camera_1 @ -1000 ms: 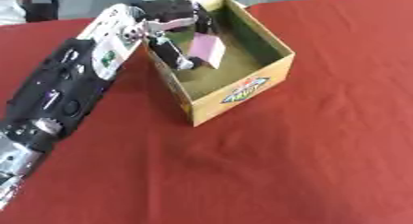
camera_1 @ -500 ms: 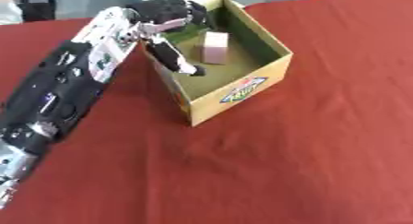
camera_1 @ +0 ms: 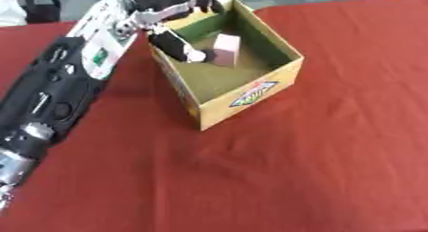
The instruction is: Pick up objects on the table and place them in the box.
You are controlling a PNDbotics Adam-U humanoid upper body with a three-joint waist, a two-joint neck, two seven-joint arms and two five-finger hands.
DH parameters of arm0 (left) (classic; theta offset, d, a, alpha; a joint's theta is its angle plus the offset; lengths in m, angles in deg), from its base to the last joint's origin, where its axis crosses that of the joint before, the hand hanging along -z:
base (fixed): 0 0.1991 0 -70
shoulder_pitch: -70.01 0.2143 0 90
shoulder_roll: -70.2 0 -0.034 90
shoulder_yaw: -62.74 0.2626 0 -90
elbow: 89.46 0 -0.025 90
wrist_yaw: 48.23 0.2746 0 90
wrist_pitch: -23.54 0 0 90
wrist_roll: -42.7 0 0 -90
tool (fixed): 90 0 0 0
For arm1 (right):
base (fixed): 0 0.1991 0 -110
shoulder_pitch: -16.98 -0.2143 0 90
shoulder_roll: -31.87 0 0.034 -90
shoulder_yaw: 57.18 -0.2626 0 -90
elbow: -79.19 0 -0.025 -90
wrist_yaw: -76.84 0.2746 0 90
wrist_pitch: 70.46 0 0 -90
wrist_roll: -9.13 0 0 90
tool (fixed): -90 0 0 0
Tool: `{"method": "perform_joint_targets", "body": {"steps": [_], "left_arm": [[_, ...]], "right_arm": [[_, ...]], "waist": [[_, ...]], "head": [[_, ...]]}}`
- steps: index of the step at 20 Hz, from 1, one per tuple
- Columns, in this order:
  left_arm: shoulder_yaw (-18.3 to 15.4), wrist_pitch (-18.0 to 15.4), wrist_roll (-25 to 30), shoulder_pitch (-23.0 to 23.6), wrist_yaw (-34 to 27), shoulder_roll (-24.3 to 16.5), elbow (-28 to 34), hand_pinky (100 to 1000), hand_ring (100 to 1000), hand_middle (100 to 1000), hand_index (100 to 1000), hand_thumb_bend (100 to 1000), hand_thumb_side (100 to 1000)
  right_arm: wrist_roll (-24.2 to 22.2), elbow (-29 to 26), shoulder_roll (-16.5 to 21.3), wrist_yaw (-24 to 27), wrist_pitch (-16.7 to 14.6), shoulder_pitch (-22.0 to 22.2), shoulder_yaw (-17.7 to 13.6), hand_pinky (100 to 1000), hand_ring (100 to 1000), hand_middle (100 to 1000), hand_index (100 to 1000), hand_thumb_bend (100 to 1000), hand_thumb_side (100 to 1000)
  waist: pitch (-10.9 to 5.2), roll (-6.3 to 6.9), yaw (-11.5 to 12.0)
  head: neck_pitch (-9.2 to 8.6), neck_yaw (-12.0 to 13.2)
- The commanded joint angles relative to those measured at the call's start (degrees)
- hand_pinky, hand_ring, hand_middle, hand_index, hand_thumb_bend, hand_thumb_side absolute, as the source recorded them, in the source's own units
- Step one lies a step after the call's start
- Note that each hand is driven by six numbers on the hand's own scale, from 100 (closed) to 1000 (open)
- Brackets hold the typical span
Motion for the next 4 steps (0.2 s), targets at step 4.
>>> {"method": "perform_joint_targets", "body": {"steps": [4], "left_arm": [[-1.80,3.82,-0.36,1.15,-9.13,-6.65,14.51,627,714,702,821,335,371]], "right_arm": [[0.54,-0.87,1.47,-0.16,-0.07,0.13,-1.05,880,840,794,854,143,1000]], "waist": [[-2.44,-0.52,1.12]], "head": [[1.49,-1.00]]}}
